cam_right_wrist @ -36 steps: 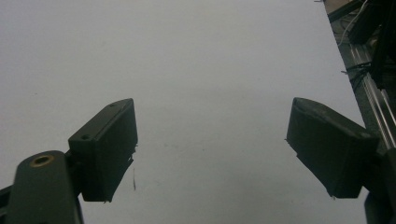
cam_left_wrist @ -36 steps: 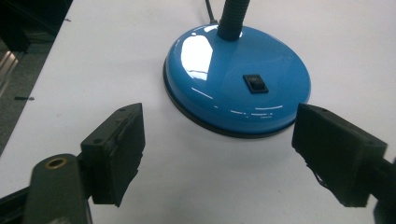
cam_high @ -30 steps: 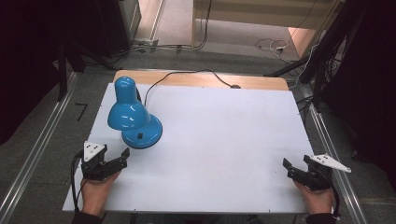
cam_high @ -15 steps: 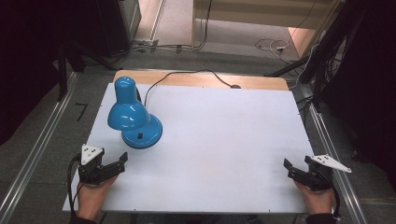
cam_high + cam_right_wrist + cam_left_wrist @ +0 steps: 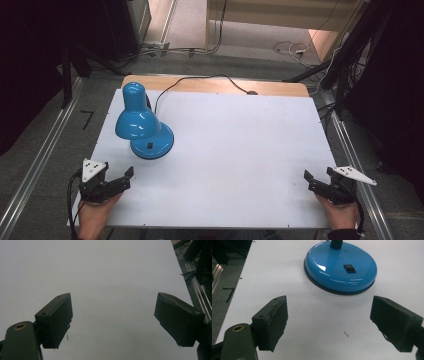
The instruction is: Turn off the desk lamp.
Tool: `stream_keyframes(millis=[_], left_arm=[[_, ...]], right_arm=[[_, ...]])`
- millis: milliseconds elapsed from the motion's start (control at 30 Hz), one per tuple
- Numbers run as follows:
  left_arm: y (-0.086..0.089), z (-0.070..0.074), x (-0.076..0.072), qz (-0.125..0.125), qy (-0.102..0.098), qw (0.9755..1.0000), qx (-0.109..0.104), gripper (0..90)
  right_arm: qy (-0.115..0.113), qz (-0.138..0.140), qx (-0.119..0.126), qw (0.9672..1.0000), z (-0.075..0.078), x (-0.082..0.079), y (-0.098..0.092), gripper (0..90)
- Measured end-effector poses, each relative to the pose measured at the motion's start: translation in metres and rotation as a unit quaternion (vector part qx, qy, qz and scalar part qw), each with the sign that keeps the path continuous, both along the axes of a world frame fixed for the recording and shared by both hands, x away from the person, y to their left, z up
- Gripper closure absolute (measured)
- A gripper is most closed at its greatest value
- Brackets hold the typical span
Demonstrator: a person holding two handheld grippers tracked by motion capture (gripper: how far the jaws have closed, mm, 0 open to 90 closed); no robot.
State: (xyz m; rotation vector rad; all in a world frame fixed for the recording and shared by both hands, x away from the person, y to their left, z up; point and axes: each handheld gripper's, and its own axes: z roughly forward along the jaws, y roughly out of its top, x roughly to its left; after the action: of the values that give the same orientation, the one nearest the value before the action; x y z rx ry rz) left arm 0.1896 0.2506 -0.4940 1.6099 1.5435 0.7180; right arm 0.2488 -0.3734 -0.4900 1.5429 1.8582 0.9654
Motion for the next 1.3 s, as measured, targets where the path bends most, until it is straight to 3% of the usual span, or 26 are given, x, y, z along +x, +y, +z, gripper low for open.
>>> stream_keyframes(millis=[1000,1300], left_arm=[[0.006,0.002,-0.020,0.006,0.004,0.9999,-0.011,15.3],[0.008,0.000,-0.026,0.010,0.005,0.9999,-0.002,15.3]], right_arm=[[0.001,-0.001,-0.002,1.0000,-0.001,0.000,-0.001,13.4],[0.010,-0.023,-0.006,0.9997,-0.007,0.002,-0.012,13.0]])
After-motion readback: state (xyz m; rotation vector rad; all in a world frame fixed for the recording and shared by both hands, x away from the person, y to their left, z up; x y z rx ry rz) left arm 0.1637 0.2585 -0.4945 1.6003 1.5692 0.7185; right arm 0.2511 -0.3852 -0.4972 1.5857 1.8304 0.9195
